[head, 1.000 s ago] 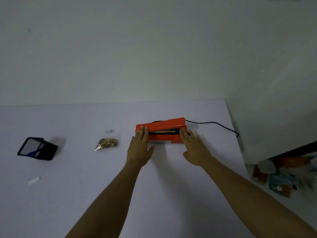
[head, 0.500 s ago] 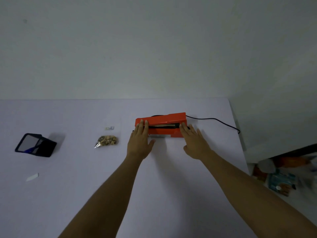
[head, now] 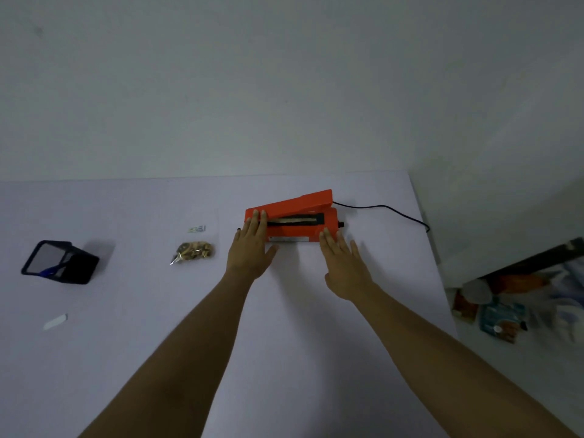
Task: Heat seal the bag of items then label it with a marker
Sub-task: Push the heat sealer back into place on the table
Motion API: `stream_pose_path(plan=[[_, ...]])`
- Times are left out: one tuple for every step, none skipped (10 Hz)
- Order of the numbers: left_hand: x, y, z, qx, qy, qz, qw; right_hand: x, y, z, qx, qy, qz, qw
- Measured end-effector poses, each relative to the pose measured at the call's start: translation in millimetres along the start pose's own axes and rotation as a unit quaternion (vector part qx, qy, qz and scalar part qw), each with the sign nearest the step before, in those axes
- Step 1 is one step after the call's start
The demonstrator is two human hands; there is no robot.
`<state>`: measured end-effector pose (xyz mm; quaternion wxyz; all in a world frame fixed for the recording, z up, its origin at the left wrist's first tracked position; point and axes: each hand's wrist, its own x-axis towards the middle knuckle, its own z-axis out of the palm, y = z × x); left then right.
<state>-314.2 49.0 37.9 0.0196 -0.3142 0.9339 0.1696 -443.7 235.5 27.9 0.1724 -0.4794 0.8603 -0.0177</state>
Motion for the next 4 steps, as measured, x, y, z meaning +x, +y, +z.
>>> stream_pose_path(plan=[[-8.5,-6.2,-1.6,-0.005,-0.001,0.006,1.0,-18.3,-15.4,9.6,-0.004,-0.007,0.009,1.0],[-28.5,-14.3,-1.5,-0.006,-0.019,0.001,1.0,-38.9,-36.1,17.6,-0.009,-0.021,0.019,1.0],[-46.1,-19.8,0.3,0.003,-0.049,0.008,0.999,-50.9,-45.7,24.5,-0.005,-0.031,0.038,0.999],[-80.0,-37.6,-4.1,0.01,-0.065,0.016,0.998,-69.4,-73.8,29.7,-0.002,-0.032,0.067,0.997]])
